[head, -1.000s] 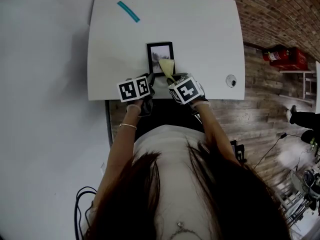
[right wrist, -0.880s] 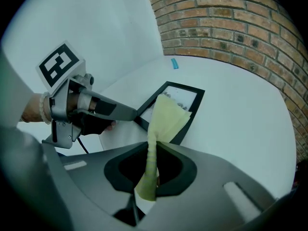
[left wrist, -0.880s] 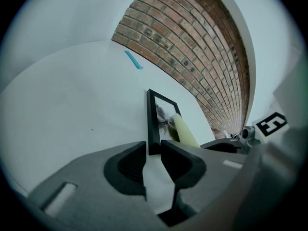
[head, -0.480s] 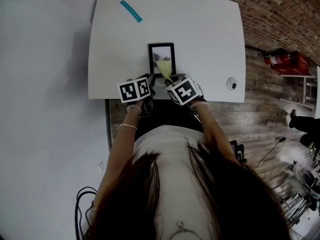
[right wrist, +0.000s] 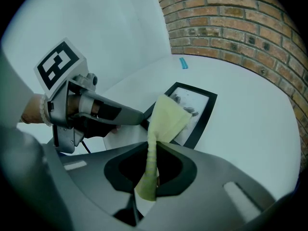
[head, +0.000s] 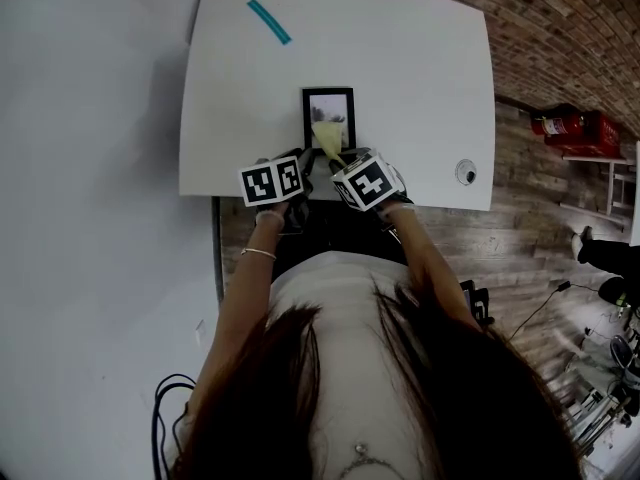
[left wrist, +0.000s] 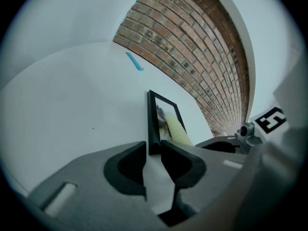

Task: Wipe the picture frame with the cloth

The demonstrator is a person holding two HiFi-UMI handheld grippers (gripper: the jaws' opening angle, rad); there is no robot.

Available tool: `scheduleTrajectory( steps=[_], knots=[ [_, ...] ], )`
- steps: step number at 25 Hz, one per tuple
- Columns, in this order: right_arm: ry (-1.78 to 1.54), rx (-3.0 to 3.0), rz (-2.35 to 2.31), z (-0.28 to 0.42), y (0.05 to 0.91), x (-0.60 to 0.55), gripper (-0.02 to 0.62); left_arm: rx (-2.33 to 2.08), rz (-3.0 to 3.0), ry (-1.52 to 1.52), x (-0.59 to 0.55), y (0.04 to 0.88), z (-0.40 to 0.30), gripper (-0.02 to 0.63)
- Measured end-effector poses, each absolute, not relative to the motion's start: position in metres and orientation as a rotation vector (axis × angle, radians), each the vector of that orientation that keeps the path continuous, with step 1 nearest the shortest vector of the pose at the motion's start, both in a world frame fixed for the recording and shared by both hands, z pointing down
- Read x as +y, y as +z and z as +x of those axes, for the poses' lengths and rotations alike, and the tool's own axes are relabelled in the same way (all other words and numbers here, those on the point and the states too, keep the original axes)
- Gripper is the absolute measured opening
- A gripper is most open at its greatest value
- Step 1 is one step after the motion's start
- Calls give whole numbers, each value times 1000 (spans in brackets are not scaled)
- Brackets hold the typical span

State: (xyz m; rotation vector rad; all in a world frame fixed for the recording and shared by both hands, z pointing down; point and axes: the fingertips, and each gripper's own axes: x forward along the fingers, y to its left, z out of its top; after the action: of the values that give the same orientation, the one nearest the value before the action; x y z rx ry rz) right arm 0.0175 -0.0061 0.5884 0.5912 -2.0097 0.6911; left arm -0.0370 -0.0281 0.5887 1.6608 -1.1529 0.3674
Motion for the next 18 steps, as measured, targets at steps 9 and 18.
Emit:
scheduleTrajectory(
  steps=[9,18],
  knots=[
    [667,-2010,566,8,589,-8,35,-1145,1661,321,-28,589,-39,100],
    [659,-2010,537,-1,590,-7,35,-1114,1665,292,-28,590,-40,93]
  ],
)
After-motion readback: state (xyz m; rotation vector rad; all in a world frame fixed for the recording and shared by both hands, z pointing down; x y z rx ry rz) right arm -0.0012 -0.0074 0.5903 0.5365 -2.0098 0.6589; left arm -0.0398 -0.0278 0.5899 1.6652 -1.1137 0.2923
